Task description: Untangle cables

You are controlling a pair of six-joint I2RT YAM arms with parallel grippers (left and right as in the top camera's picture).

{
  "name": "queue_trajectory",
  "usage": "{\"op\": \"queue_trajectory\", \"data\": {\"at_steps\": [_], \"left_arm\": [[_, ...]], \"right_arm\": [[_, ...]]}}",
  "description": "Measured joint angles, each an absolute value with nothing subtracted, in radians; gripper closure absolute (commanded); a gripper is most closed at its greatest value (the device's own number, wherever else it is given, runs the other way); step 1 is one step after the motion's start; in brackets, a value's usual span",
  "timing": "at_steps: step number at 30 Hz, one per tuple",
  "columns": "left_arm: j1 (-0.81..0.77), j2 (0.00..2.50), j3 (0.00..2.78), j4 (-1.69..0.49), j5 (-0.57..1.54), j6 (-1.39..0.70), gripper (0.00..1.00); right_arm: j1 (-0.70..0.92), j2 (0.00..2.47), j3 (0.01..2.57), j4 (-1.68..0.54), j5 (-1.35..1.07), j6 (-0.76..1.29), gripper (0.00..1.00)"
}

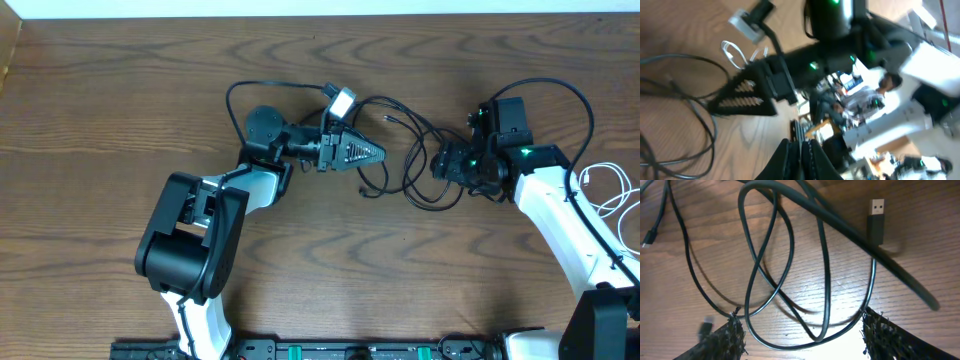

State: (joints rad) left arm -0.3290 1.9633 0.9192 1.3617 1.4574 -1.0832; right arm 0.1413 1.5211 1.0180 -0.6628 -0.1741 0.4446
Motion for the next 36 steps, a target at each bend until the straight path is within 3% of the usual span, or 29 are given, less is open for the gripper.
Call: {"op": "queue_trajectory", "data": {"at_steps": [9,12,18,22,24,29,32,36], "left_arm": [[-0.329,1.937,0.917,1.156,1.279,-1.063,0.92],[-0.329,1.859,0.913,0.886,1.171,-0.985,0.92],[-0.345,1.606,0.930,0.068,0.774,-0.681,0.92],[-0.376,1.440,0.932,-0.203,0.471,-0.537,0.92],[-0.388,1.365,0.933,-0.312,0.331,-0.490,0.91],[-0.394,1.266,0.933,-0.447,0.096,-0.427,0.83],[-0.394,1.273,0.933,-0.463,0.041,-0.418,0.52],[-0.395,1.301,0.933,-0.463,0.007,-0.418,0.37]], "right_arm": [[0.141,1.521,1.018,-0.669,-0.188,0.445,0.28],[0.141,1.521,1.018,-0.670,-0.190,0.444,0.31],[0.141,1.522,1.015,-0.671,-0.227,0.430,0.36],[0.141,1.522,1.013,-0.662,-0.259,0.420,0.35],[0.142,1.522,1.013,-0.650,-0.268,0.413,0.30],[0.178,1.522,1.012,-0.572,-0.277,0.398,0.27],[0.208,1.522,1.012,-0.522,-0.278,0.397,0.27],[0.255,1.522,1.012,-0.497,-0.240,0.393,0.27]]}}
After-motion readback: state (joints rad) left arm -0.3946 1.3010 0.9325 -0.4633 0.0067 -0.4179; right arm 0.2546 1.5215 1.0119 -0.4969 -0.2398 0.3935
